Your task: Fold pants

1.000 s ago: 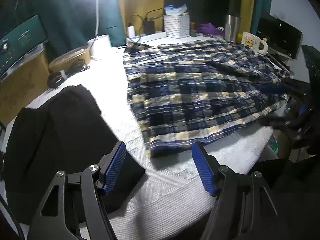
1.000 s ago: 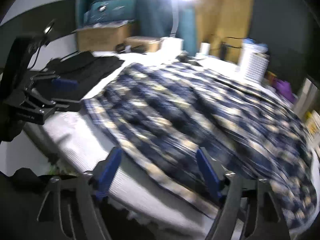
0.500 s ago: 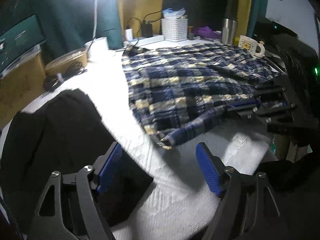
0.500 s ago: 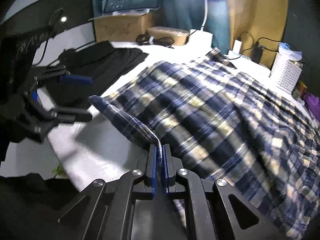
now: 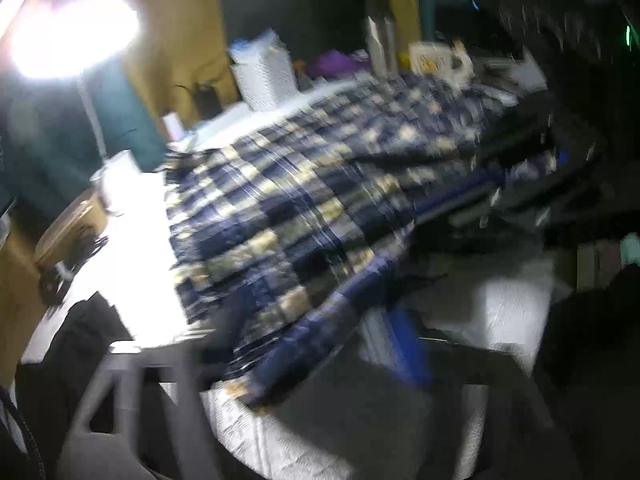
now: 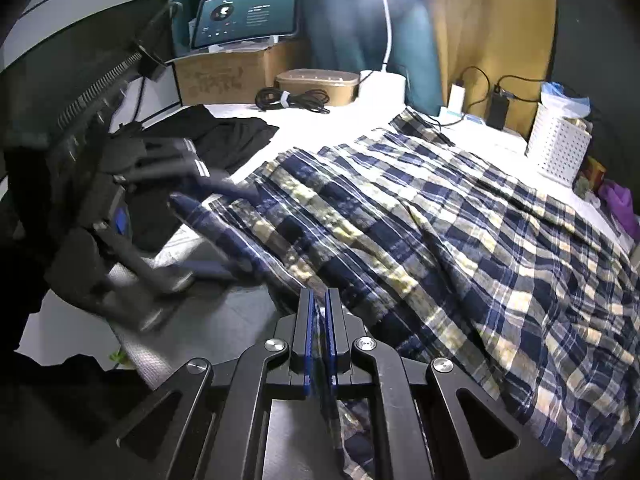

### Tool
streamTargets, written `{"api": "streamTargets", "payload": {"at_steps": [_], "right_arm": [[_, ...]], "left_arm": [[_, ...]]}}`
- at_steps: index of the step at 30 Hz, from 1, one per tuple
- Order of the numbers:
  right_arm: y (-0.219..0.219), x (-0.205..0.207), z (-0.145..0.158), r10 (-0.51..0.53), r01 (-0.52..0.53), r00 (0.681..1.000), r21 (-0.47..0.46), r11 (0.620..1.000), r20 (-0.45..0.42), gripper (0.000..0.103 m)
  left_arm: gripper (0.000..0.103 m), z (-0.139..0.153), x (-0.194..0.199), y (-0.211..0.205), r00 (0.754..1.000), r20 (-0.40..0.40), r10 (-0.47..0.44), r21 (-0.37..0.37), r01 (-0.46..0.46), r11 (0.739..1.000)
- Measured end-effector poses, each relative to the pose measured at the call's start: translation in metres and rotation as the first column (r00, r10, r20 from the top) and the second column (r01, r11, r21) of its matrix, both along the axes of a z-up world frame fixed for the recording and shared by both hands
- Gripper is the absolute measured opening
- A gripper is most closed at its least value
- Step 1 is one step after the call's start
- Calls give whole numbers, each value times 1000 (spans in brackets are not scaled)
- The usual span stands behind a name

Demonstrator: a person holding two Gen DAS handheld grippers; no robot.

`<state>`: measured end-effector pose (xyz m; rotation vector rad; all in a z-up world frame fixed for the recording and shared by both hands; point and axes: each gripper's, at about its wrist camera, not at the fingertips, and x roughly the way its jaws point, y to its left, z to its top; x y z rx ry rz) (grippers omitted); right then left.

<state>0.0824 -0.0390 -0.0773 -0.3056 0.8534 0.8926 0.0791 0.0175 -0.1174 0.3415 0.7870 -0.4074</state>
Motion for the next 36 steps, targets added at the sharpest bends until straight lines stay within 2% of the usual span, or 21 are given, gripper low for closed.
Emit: {"api": "streamTargets", "payload": {"at_steps": [1,3,8,10,11,13,14,17,21,27,32,34,36], "right_arm": [[-2,-1,0,-6,6,1000,3,1000,-1,6],[-10,-3,1,-24,24,1000,13,1000,-3,6],[-42,-6,5,-125,125,992,21,992,3,6],[-62,-9,8,-190,189,981,14,982,32,7],[-73,-11,10,-219,219,975,9,976,46,13],[-95,-15,14,-275,276,959,-3,961,67,66],[-106,-17,15,-300,301,951,-4,953,79,102],[-137,-20,7,-361,366,926,-23,931,112,103],[-165,-26,-13,-402,419,901,-85,904,163,103],[-177,-26,-45,-409,451,873,-122,884,265,103],[-179,-16,-73,-428,530,808,-180,829,405,103],[-183,-9,-81,-422,531,806,-192,826,416,103],[-196,-2,-84,-457,546,804,-165,822,380,102]], "left_arm": [[10,-5,4,-2,1000,-23,1,17,-1,1000],[2,-8,6,-4,999,-37,-1,23,2,1000],[1,14,9,1,996,17,88,-34,-87,996],[1,27,10,4,990,40,135,-61,-133,989],[1,33,11,6,987,49,155,-78,-150,986],[1,47,11,8,981,59,183,-114,-175,978],[1,52,11,8,979,62,193,-129,-184,974],[1,72,11,7,974,71,217,-175,-202,963],[1,93,11,1,967,101,234,-188,-212,959],[1,122,10,-4,959,132,249,-210,-219,953],[1,138,4,-4,954,144,263,-221,-228,948],[1,141,1,-4,953,141,268,-226,-233,946],[1,143,-2,-5,951,142,273,-221,-239,946]]}}
